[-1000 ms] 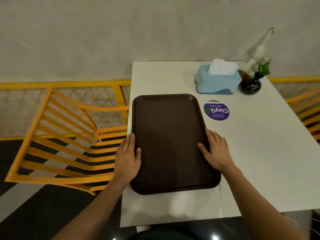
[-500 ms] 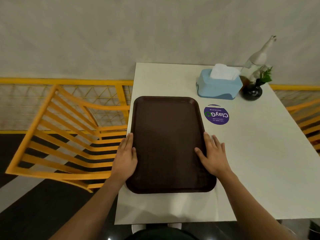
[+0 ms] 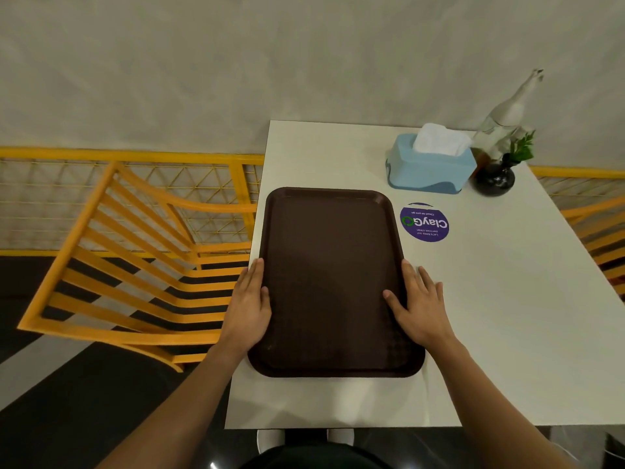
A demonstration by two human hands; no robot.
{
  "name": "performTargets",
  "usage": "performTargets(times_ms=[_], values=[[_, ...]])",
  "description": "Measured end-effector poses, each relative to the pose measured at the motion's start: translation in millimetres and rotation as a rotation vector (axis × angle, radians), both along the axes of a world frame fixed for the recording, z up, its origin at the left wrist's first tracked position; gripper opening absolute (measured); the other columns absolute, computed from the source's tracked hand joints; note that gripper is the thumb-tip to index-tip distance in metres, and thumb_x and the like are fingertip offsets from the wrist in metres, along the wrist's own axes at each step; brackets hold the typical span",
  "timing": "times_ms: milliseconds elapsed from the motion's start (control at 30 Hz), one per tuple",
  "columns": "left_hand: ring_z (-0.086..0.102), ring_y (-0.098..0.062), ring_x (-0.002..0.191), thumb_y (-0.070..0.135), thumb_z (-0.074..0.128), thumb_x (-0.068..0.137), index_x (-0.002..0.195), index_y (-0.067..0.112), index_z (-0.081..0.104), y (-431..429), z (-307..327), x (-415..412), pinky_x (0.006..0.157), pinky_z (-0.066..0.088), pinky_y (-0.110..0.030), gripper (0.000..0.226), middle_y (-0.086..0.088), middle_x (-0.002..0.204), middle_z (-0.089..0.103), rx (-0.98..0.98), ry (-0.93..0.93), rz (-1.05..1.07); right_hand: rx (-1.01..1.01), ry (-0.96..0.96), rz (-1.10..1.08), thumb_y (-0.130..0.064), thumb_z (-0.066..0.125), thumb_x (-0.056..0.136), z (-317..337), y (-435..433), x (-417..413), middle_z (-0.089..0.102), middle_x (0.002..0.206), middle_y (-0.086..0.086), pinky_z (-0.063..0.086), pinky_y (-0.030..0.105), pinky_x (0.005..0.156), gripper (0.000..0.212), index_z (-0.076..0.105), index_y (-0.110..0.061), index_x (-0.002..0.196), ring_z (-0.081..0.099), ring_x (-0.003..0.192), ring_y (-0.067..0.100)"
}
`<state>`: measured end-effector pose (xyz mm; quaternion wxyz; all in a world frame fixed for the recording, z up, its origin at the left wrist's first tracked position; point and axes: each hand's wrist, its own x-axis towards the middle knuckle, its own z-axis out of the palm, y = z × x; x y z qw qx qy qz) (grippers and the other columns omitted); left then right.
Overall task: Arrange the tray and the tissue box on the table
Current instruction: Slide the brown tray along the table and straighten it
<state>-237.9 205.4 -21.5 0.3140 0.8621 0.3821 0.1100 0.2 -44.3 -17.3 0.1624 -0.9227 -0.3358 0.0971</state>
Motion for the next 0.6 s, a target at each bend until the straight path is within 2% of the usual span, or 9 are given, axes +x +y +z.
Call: performTargets(times_ms=[300,600], values=[[0.013,-0.016,0.154,0.026,0.037,0.106,0.161,0.024,0.012,-0.5,-0.7,-6.2,0.123,0.018,-0.037,0.061,0.004,0.167,0.018,-0.024,-0.015,0.007,0.008,0.002,-0.002,-0.065,0.032,0.098,-4.3,-1.7,-4.3,0.022,0.165,0.001,0.005,0.053,0.121,0.077,0.005,-0.027,0.16,0.009,0.152,0.027],[0.011,-0.018,0.154,0.024,0.039,0.106,0.161,0.024,0.013,-2.4,-1.2,-4.4,0.119,0.015,-0.033,0.061,0.005,0.167,0.018,-0.023,-0.03,0.003,0.0,-0.008,-0.007,-0.061,0.036,0.099,-2.5,-4.6,-3.1,0.025,0.164,0.003,0.008,0.055,0.12,0.076,0.007,-0.026,0.16,0.012,0.152,0.028]])
